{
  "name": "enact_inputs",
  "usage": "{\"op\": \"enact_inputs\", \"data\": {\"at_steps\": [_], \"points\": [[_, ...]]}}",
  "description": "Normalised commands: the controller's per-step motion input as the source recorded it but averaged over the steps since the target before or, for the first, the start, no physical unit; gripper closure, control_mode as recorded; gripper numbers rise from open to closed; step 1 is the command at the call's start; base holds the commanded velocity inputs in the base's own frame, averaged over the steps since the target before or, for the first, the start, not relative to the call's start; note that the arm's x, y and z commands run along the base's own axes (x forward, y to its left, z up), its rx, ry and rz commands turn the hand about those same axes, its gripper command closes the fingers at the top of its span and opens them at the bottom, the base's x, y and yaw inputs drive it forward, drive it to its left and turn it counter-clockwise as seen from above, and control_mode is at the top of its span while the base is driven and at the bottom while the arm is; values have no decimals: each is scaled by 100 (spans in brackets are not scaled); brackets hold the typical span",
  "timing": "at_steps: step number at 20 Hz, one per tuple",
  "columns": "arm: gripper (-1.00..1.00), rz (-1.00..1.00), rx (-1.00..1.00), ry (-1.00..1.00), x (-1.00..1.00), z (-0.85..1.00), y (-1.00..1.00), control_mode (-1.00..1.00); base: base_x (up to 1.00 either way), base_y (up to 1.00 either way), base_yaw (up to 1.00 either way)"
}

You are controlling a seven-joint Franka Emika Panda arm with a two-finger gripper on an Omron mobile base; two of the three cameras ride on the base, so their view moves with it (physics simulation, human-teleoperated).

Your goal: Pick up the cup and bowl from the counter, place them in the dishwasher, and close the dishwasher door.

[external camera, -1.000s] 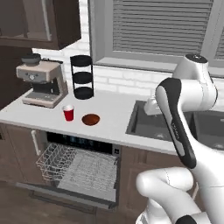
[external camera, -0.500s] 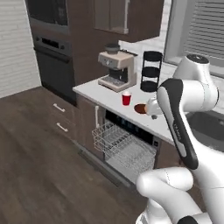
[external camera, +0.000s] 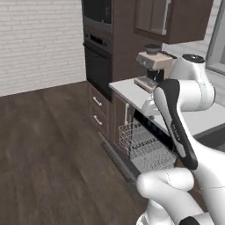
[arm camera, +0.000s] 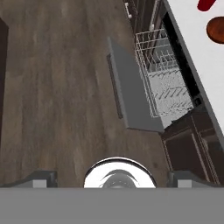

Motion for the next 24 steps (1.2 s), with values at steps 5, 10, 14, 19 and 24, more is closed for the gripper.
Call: {"op": "enact_inputs", "data": {"at_steps": [5, 10, 14, 19, 24], "points": [[-100, 0, 0, 0, 0, 0, 0, 100, 5, -62, 5], [-100, 0, 0, 0, 0, 0, 0, 100, 56, -49, 3], [-100, 0, 0, 0, 0, 0, 0, 100, 12, -60, 3], [-100, 0, 0, 0, 0, 0, 0, 100, 33, -39, -15], [-100, 0, 0, 0, 0, 0, 0, 100, 42, -45, -49]]}}
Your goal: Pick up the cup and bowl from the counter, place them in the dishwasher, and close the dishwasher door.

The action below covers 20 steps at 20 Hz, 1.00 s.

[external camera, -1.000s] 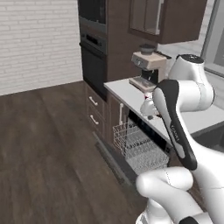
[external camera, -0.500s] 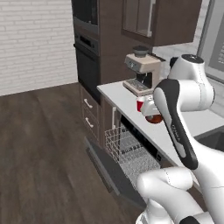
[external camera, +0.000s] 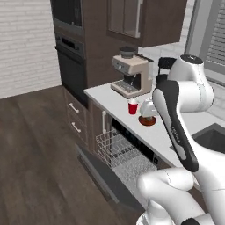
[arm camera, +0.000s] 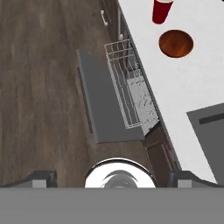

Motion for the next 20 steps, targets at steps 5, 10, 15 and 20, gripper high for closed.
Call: {"op": "enact_inputs", "data": {"at_steps": [5, 10, 15, 20], "points": [[-100, 0, 0, 0, 0, 0, 0, 100, 33, -19, -45], [-100, 0, 0, 0, 0, 0, 0, 100, 12, -24, -20], [-100, -8, 0, -1, 55, -24, 2, -100, 0, 0, 0], [-100, -3, 0, 0, 86, -31, -1, -100, 0, 0, 0]]}}
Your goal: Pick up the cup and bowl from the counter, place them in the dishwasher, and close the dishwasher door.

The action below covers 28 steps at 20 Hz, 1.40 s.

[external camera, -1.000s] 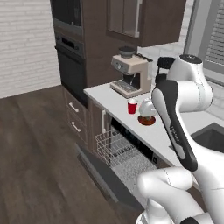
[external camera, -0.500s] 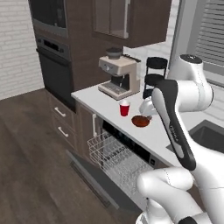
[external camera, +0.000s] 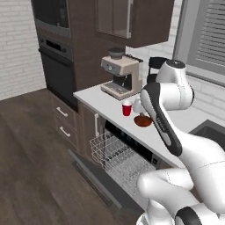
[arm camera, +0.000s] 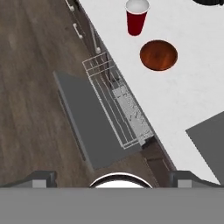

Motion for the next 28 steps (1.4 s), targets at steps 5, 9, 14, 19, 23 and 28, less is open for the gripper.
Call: {"op": "enact_inputs", "data": {"at_steps": [5, 9, 14, 19, 23, 28], "points": [[-100, 2, -3, -2, 35, 4, -1, -100, 0, 0, 0], [-100, 0, -5, 0, 79, -11, 0, -100, 0, 0, 0], [-100, 0, -9, -4, 82, -29, 2, -100, 0, 0, 0], [-100, 0, -6, 0, 73, -36, 0, -100, 0, 0, 0], [-100, 0, -3, 0, 65, -31, 0, -100, 0, 0, 0], [-100, 0, 0, 0, 55, -12, 0, -100, 0, 0, 0]]}}
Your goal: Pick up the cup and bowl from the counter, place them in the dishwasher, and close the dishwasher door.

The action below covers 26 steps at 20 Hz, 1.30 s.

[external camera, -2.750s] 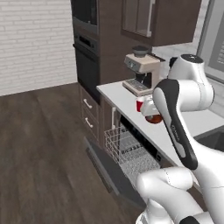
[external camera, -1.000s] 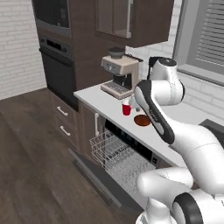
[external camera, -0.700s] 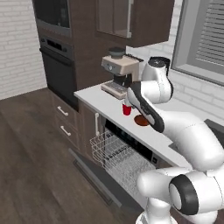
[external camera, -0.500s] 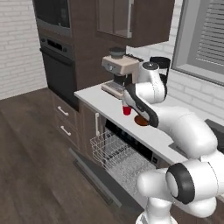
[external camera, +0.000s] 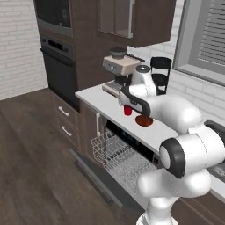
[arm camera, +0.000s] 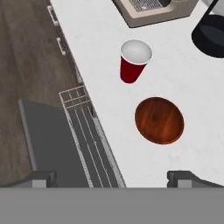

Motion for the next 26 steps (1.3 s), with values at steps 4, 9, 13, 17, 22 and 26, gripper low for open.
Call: {"op": "enact_inputs", "data": {"at_steps": [4, 9, 13, 17, 22, 26], "points": [[-100, 0, 0, 0, 61, -27, 0, -100, 0, 0, 0], [-100, 2, 0, 0, 49, -30, -17, -100, 0, 0, 0], [-100, 1, 0, 0, 45, -31, -13, -100, 0, 0, 0], [-100, 0, 0, 0, 44, -24, -3, -100, 0, 0, 0], [-100, 1, 0, 0, 50, -16, -1, -100, 0, 0, 0], [-100, 1, 0, 0, 50, -17, -1, -100, 0, 0, 0]]}}
